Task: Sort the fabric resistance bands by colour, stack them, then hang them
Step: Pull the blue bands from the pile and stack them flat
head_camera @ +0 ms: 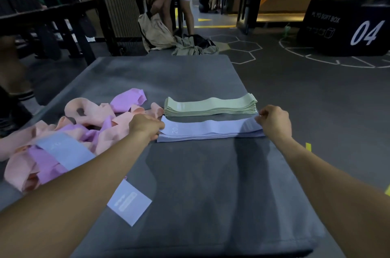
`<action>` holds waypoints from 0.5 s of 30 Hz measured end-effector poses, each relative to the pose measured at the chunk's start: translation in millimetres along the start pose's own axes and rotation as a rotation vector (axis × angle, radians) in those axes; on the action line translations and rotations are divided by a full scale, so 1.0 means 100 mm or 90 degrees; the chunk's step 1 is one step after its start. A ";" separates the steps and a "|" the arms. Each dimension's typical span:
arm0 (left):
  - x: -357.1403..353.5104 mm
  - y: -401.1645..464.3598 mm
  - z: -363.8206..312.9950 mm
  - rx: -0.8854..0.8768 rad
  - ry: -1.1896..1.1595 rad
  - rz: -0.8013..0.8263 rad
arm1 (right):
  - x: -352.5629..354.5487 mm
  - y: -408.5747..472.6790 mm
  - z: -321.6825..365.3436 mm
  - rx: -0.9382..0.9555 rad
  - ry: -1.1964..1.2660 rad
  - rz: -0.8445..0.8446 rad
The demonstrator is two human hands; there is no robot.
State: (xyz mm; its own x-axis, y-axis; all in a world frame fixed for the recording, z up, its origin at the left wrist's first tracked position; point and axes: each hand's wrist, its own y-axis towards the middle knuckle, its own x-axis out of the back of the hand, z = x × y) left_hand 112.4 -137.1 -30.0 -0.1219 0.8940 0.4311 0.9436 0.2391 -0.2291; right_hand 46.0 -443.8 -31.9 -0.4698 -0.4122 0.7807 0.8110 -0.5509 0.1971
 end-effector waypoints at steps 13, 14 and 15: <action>0.14 -0.01 0.04 0.000 -0.055 0.075 | -0.69 -0.39 1.07 0.383 -0.052 0.269; 0.15 0.01 0.05 0.000 -0.054 0.077 | -0.75 -0.42 1.13 0.392 -0.050 0.299; 0.15 0.01 0.06 0.003 -0.055 0.078 | -0.80 -0.44 1.18 0.399 -0.042 0.326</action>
State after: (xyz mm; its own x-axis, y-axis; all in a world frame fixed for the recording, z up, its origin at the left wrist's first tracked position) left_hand 109.8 -121.1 -29.1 -0.0329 0.9458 0.3231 0.9515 0.1285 -0.2794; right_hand 89.3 -301.2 -32.7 0.0180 -0.4484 0.8937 0.9735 0.2116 0.0865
